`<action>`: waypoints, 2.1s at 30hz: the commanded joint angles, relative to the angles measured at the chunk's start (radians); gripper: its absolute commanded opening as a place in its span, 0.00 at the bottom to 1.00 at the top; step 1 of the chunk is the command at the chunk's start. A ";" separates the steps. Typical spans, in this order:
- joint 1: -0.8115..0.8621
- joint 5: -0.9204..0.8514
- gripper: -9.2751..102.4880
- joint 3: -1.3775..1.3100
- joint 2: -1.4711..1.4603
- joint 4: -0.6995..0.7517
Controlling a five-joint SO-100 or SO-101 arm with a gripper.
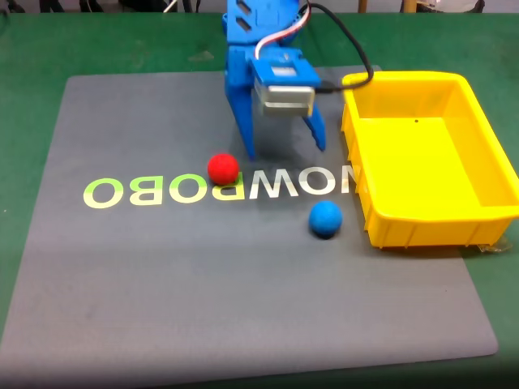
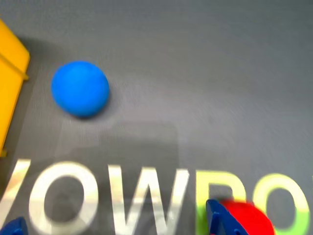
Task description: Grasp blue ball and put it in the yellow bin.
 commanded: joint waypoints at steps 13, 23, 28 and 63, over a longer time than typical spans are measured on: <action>-0.077 0.055 0.44 -0.460 -0.394 -0.057; -0.109 0.087 0.42 -0.565 -0.505 -0.063; -0.112 0.107 0.40 -0.575 -0.529 -0.089; -0.101 0.164 0.08 -0.675 -0.337 0.040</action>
